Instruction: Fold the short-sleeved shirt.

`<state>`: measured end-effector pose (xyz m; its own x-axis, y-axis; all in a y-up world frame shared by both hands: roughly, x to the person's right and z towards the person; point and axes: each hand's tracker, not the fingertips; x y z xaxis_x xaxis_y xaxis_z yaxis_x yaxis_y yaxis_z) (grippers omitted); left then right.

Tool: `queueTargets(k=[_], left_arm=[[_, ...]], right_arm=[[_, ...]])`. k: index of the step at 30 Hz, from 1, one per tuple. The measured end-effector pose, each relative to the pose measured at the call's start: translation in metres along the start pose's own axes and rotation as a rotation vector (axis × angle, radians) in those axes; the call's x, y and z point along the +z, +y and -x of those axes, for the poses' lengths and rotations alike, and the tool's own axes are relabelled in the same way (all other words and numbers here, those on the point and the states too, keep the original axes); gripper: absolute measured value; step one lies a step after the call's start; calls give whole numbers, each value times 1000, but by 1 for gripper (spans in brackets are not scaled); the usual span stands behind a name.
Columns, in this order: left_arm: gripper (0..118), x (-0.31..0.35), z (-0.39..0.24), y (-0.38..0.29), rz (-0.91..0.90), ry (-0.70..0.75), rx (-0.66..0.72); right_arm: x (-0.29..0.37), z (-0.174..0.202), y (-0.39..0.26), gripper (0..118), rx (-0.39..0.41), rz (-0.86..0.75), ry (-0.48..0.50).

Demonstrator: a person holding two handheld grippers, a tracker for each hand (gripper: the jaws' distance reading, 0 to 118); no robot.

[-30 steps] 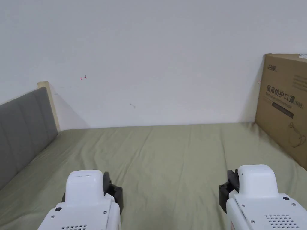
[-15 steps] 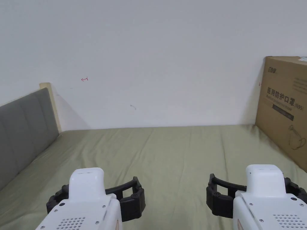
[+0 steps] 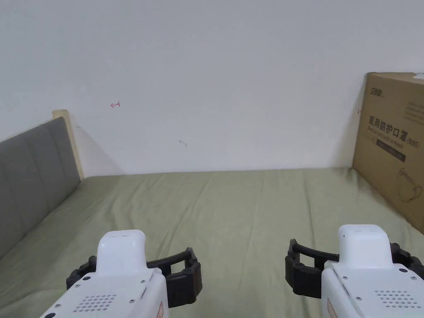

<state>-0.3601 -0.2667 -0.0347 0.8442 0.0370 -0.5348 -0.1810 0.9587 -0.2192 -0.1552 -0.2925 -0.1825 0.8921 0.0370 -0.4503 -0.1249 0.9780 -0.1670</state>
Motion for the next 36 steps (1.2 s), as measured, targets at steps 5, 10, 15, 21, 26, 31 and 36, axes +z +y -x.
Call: queueTargets(k=[5, 10, 15, 21, 26, 31, 36], left_arm=[[117, 4, -5, -4, -28, 48, -16], [117, 8, -7, -2, -43, 5, -43], [118, 14, -13, 0, -64, 16, -45], [118, 18, -15, 4, -83, 97, -60], [118, 17, -15, 1, -62, 52, -85], [118, 21, -21, -5, -142, 86, -99], [118, 20, -17, 1, -86, -12, -76]], right_arm=[[1, 1, -3, 116, 6, 7, 3], [-1, -1, -5, 116, -3, 20, 2], [-2, -3, -5, 116, -41, 32, 24], [1, -3, -4, 116, -22, 26, 14], [5, 0, -4, 116, -3, 1, 16], [6, 2, -3, 116, 8, -6, 21], [7, 2, -3, 116, 17, -14, 16]])
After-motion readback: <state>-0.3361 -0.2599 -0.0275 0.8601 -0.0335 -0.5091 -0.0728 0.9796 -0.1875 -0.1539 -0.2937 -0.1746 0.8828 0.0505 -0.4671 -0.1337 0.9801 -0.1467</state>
